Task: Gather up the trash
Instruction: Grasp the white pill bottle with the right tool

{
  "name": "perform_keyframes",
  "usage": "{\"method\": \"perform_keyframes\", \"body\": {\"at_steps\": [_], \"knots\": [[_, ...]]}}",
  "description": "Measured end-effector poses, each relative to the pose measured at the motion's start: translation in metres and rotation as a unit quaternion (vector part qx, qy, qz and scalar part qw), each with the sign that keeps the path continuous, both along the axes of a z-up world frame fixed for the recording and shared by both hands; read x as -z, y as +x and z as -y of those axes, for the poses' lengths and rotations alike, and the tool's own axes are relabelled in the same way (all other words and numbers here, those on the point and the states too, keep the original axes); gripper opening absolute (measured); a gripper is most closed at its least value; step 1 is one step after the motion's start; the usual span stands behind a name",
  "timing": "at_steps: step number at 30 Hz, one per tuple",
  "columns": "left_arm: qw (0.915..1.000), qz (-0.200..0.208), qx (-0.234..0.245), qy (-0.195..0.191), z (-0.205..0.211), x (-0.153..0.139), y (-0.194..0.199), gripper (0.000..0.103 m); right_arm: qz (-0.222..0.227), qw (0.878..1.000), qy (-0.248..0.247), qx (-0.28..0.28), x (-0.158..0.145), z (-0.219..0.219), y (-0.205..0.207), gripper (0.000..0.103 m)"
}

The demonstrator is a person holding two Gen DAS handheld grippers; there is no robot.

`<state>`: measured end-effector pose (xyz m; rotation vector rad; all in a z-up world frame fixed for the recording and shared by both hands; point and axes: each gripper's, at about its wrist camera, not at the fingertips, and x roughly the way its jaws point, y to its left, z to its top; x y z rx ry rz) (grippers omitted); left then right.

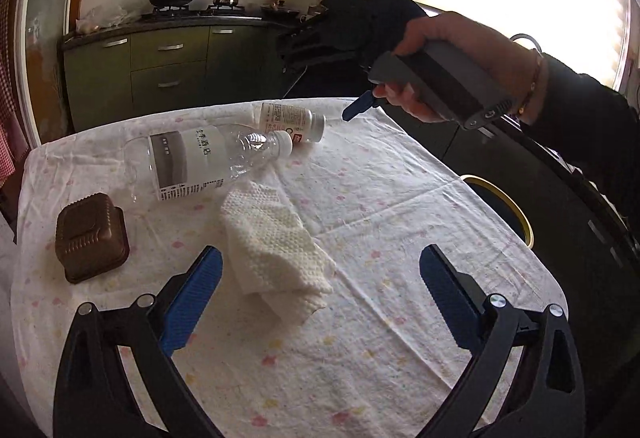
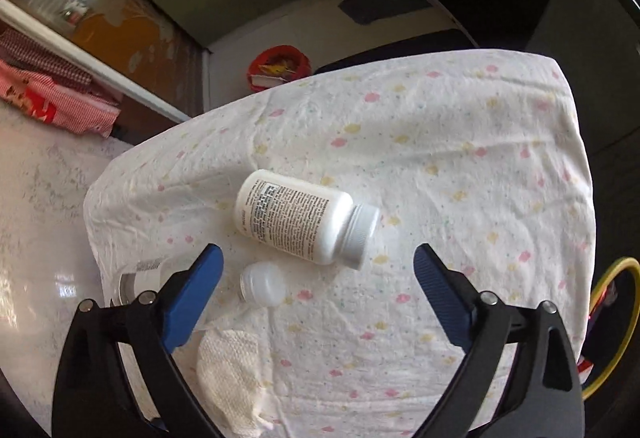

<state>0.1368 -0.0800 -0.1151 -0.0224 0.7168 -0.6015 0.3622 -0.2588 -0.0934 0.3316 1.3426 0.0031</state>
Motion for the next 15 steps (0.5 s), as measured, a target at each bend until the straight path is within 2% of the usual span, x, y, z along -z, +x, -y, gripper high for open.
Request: {"method": "perform_keyframes", "body": {"at_steps": [8,15], "knots": [[0.9986,-0.028,-0.011,-0.044,-0.016,-0.002,0.002,0.098,-0.045,0.997,-0.023,0.056,0.026,-0.023,0.021,0.092],[0.9989,-0.018,-0.029,-0.031,-0.019,-0.003,0.001,0.098,-0.061,0.995,-0.042,0.061,0.044,-0.027,0.033,0.092]]}}
